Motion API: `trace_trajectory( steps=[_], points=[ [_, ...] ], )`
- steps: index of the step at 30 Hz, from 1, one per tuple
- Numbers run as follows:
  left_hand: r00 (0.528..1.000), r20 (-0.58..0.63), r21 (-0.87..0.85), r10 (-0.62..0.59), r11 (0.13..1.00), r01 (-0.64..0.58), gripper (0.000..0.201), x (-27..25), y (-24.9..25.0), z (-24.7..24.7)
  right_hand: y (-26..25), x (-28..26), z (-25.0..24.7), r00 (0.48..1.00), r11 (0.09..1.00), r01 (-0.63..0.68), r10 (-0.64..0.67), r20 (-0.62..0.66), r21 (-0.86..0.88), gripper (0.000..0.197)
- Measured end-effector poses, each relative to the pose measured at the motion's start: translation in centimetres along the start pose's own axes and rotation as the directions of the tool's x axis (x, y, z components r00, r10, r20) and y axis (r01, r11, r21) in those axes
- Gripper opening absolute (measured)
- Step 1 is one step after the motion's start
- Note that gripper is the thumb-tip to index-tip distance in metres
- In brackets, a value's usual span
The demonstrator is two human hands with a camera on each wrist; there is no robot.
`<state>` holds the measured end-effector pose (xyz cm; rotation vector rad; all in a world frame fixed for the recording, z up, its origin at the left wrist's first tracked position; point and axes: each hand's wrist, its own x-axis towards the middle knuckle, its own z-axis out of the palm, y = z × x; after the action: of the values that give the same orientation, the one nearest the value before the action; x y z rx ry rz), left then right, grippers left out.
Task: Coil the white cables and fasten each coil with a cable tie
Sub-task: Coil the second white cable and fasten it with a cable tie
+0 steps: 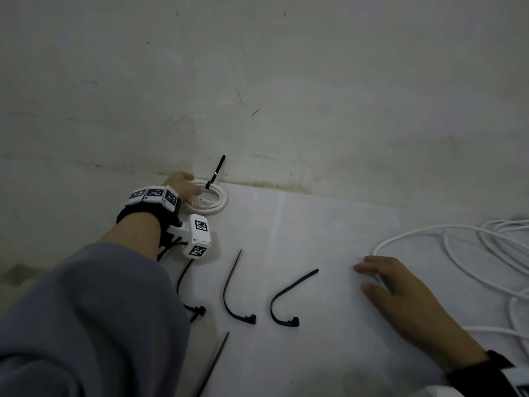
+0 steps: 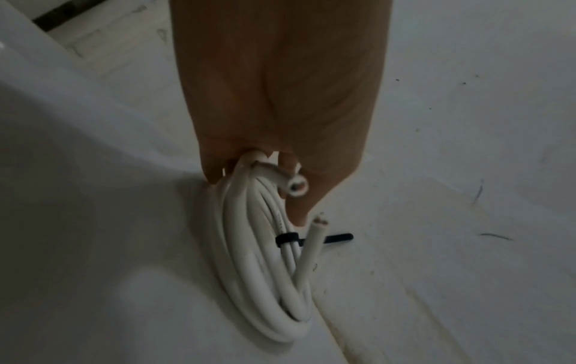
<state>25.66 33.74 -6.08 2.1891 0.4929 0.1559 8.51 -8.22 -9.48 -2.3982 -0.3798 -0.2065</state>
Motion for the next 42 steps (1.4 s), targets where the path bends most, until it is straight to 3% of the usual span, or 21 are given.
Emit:
trace_trajectory(
  steps=[4, 8, 11, 13, 15, 18, 20, 24, 26, 28, 30, 34, 38, 42],
  points=[
    [0.999, 0.033, 0.2, -0.023, 0.98, 0.016, 0.061, -0.2, 0.1, -0.1, 0.2, 0.0, 0.1, 0.999, 0.999, 0.036, -0.037, -0.038, -0.023, 0.035],
    [0.987, -0.099, 0.154, 0.129, 0.982, -0.113, 0.043, -2.0, 2.2, -0.2, 0.0, 0.1, -0.2, 0.996, 0.998, 0.004, -0.01, -0.092, -0.067, 0.035],
    [0.93, -0.176, 0.067, 0.323, 0.946, -0.316, 0.029, -5.8, 5.6, 0.6, -0.6, -0.2, -2.1, 0.981, 0.969, -0.193, 0.195, -0.001, -0.156, 0.032],
    [0.879, -0.147, 0.018, 0.453, 0.89, -0.455, 0.026, -9.2, 8.2, 2.0, -0.7, -1.3, -4.3, 0.945, 0.922, -0.281, 0.314, 0.091, -0.266, 0.033],
    [0.835, -0.102, 0.016, 0.54, 0.841, -0.541, 0.021, -11.9, 9.8, 3.0, -0.9, -1.3, -5.0, 0.921, 0.911, -0.292, 0.35, 0.173, -0.291, 0.028],
    [0.761, 0.039, -0.049, 0.647, 0.762, -0.646, 0.016, -17.2, 12.5, 6.2, -0.8, -2.6, -6.2, 0.928, 0.924, -0.233, 0.304, 0.214, -0.302, 0.015],
    [0.685, 0.196, -0.113, 0.701, 0.71, -0.695, 0.014, -20.9, 14.1, 8.3, -0.9, -3.3, -7.0, 0.942, 0.945, -0.196, 0.256, 0.219, -0.261, 0.01],
    [0.383, 0.59, -0.15, 0.71, 0.563, -0.813, 0.018, -27.6, 16.0, 11.6, -2.7, -5.1, -9.9, 0.988, 0.989, -0.105, 0.116, 0.102, -0.107, 0.009],
    [0.294, 0.693, -0.122, 0.659, 0.508, -0.852, 0.02, -29.9, 16.4, 12.8, -3.4, -6.1, -11.6, 0.999, 0.998, -0.035, 0.036, 0.007, -0.06, 0.007],
    [0.282, 0.677, -0.141, 0.68, 0.495, -0.857, 0.018, -31.5, 16.8, 13.5, -3.6, -7.2, -13.2, 0.999, 1.0, 0.013, -0.013, -0.048, -0.001, 0.005],
    [0.308, 0.606, -0.179, 0.733, 0.503, -0.845, 0.024, -32.5, 17.4, 13.5, -3.1, -8.5, -14.5, 0.998, 0.998, 0.031, -0.028, -0.052, 0.057, 0.008],
    [0.332, 0.598, -0.16, 0.729, 0.515, -0.842, 0.027, -33.6, 17.8, 13.0, 0.9, -11.1, -16.8, 0.996, 0.985, -0.012, -0.003, -0.086, -0.171, 0.032],
    [0.359, 0.667, -0.101, 0.654, 0.556, -0.825, 0.03, -34.4, 17.1, 12.9, 5.1, -13.9, -19.2, 0.971, 0.869, -0.232, 0.179, -0.159, -0.437, 0.039],
    [0.379, 0.696, -0.07, 0.61, 0.583, -0.81, 0.034, -34.9, 16.6, 13.1, 7.4, -15.3, -21.0, 0.943, 0.869, -0.329, 0.321, -0.085, -0.369, 0.028]
  ],
)
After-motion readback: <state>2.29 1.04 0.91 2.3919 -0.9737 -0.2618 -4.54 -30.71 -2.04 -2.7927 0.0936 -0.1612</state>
